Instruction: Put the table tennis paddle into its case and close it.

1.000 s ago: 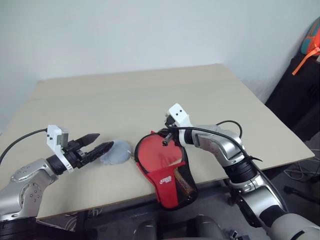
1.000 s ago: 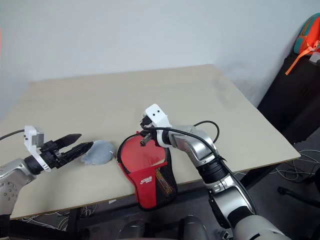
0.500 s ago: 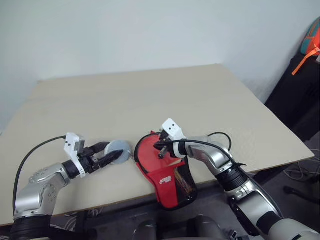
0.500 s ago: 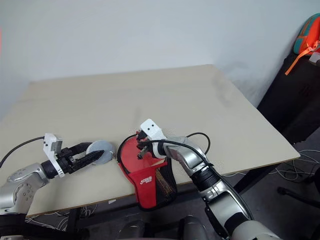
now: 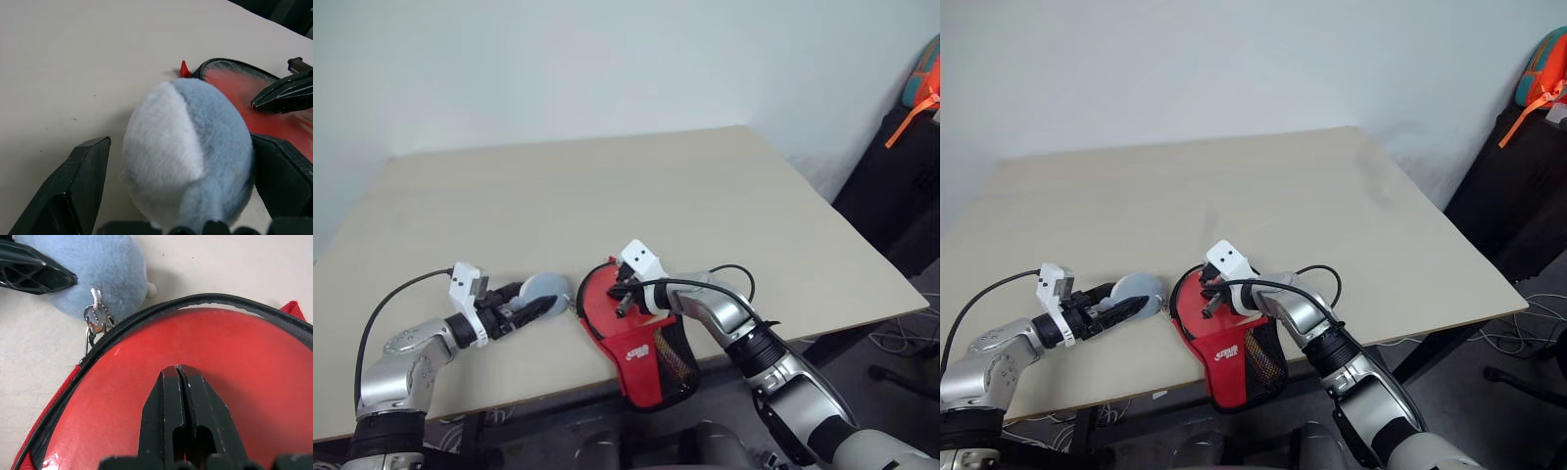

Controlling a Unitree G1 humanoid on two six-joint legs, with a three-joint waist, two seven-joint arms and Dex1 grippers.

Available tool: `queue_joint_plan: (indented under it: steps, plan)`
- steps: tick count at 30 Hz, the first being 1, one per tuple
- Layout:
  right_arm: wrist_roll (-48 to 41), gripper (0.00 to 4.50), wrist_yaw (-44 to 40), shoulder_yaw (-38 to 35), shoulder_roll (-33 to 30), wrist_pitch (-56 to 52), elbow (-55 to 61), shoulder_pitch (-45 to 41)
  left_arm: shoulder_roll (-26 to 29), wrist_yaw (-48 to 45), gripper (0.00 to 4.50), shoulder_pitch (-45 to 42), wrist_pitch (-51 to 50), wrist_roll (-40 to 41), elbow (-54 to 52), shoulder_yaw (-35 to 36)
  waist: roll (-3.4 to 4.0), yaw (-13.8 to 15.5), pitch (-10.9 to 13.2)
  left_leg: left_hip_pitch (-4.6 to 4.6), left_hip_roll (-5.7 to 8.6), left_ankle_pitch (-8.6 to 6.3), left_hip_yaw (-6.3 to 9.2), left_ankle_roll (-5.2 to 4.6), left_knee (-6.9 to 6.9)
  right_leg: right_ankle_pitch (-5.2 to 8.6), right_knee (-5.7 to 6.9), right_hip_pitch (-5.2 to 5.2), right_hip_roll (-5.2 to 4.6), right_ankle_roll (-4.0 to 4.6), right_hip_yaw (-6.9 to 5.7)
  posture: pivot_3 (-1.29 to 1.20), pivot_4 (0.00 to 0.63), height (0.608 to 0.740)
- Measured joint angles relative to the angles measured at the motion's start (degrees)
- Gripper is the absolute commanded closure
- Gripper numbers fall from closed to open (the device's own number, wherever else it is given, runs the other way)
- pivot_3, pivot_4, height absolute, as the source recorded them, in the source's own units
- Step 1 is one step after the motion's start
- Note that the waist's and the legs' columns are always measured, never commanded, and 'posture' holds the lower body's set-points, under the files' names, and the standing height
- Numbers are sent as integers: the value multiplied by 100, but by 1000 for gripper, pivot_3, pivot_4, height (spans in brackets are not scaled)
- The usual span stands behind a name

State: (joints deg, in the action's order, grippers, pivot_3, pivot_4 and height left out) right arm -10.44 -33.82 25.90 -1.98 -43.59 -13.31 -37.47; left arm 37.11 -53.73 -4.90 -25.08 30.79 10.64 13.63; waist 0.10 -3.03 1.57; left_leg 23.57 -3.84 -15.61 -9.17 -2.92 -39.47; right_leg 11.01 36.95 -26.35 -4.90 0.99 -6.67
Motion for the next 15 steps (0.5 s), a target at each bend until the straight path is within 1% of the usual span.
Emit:
queue_joint_plan:
  steps: [1,2,8,10,12,14,15]
  plan:
    - [1,4500,0,0,0,-13,0,0,-9,-1,554,-10,-17,-12,8,-18,0,0,0,0,0,0,0,0,-1,0,1,0,0,0,0,0,0,706]
    - [1,4500,0,0,0,-37,0,0,-28,-6,831,-18,-36,-26,8,-27,0,0,0,0,0,0,0,0,-1,0,2,0,0,0,0,0,0,706]
    - [45,4500,-3,0,-7,-142,-1,0,-121,-11,2836,-43,-165,-29,13,-32,-1,1,-1,0,0,0,3,0,-9,0,5,2,0,0,-2,0,0,706]
    - [58,4500,-14,0,-17,-155,-1,0,-133,-17,3370,-63,-183,-30,14,-32,-1,1,-1,0,0,0,4,0,-10,0,6,3,0,0,-2,0,0,706]
    - [101,4500,-57,1,-58,-156,-1,0,-169,-19,3832,-86,-183,-34,18,-34,-2,2,-1,0,0,0,7,0,-11,0,6,5,0,0,-3,0,0,706]
    - [120,4500,-95,0,-75,-153,-1,0,-198,-23,4141,-102,-183,-37,18,-46,-3,2,-2,0,0,0,8,0,-13,0,6,7,-1,0,-5,0,0,706]
    - [135,4500,-113,0,-94,-148,-7,0,-215,-22,4208,-123,-188,-43,18,-56,-5,3,-4,0,0,0,11,0,-15,0,6,8,-1,0,-7,0,0,706]
